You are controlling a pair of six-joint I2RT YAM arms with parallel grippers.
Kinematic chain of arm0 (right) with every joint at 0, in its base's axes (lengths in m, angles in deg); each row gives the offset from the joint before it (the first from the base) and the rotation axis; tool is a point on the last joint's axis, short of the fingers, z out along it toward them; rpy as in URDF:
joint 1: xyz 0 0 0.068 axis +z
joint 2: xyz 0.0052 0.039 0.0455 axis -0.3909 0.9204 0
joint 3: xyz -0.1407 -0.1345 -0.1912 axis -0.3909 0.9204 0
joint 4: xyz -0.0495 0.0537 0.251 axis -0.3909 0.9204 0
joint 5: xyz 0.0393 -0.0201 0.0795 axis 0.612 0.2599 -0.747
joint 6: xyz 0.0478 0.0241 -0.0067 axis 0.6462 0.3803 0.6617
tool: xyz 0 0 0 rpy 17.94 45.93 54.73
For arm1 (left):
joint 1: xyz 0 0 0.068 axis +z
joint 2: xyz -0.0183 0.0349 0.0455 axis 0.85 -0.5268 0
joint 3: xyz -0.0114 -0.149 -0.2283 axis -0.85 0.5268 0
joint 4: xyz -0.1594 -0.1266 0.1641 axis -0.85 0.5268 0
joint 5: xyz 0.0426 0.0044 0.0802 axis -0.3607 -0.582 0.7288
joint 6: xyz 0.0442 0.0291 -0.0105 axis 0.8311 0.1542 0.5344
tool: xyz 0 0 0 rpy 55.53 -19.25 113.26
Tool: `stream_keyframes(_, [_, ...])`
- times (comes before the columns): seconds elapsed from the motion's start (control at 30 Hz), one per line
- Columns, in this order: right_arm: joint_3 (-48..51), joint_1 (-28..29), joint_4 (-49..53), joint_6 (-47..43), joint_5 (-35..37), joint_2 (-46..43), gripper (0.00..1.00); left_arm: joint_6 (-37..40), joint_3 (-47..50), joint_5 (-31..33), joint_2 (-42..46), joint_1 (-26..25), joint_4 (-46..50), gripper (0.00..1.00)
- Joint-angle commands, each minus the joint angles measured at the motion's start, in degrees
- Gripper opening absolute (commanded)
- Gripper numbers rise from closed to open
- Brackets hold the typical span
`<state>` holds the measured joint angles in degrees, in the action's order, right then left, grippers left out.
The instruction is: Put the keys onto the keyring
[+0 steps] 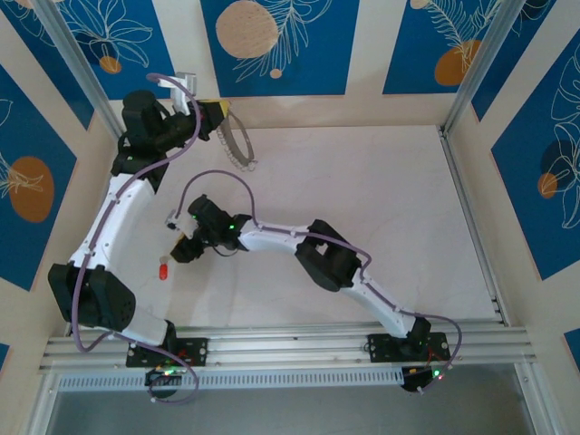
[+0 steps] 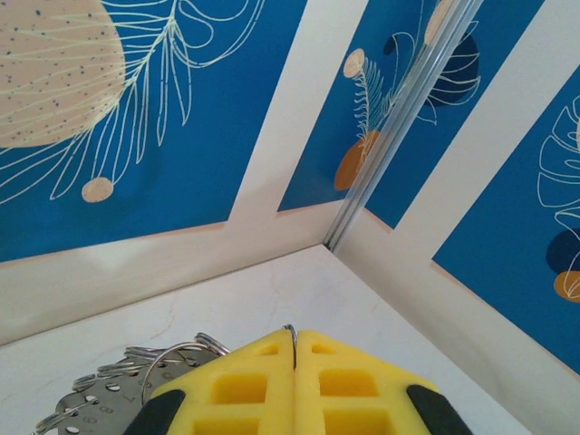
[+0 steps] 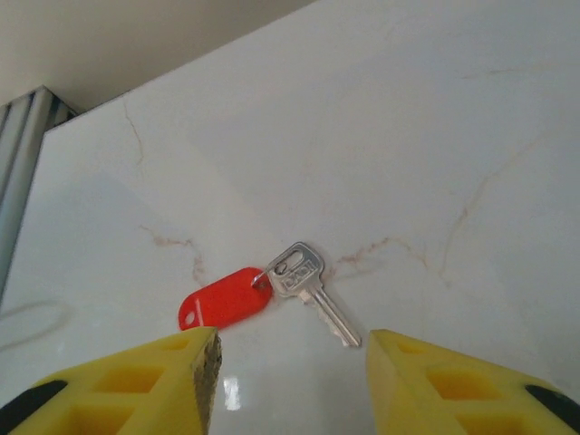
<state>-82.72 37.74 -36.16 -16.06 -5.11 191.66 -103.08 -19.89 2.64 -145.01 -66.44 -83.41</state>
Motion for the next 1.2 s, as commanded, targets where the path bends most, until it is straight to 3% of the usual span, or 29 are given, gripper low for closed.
stream_keyframes(0.0, [-8.49, 1.24, 7.59, -3.78, 1.0, 5.47, 0.49, 0.61, -2.64, -2.59, 2.84, 1.94, -0.46, 0.0])
stream_keyframes(0.37, [-30.05, 5.3, 18.24, -14.19, 7.03, 18.98, 0.6, -2.77, -0.34, -4.48, 3.87, 5.07, -3.67, 0.0])
stream_keyframes(0.67, [-34.79, 7.02, 21.73, -21.15, 15.75, 23.41, 0.58, -3.42, -0.04, -5.04, 4.97, 5.24, -3.99, 0.0])
stream_keyframes(0.8, [-34.58, 5.82, 23.71, -19.17, 18.44, 23.16, 0.46, -3.81, 0.78, -5.23, 4.95, 5.24, -4.45, 0.0])
stream_keyframes(0.93, [-30.74, 3.23, 24.3, -14.66, 16.72, 20.59, 0.21, -3.88, 1.22, -5.34, 4.91, 5.24, -4.54, 0.0])
stream_keyframes(1.17, [-19.16, 0.5, 20.7, -12.32, 14.22, 14.4, 0.1, -2.99, 1.23, -5.61, 4.83, 5.24, -3.7, 0.0])
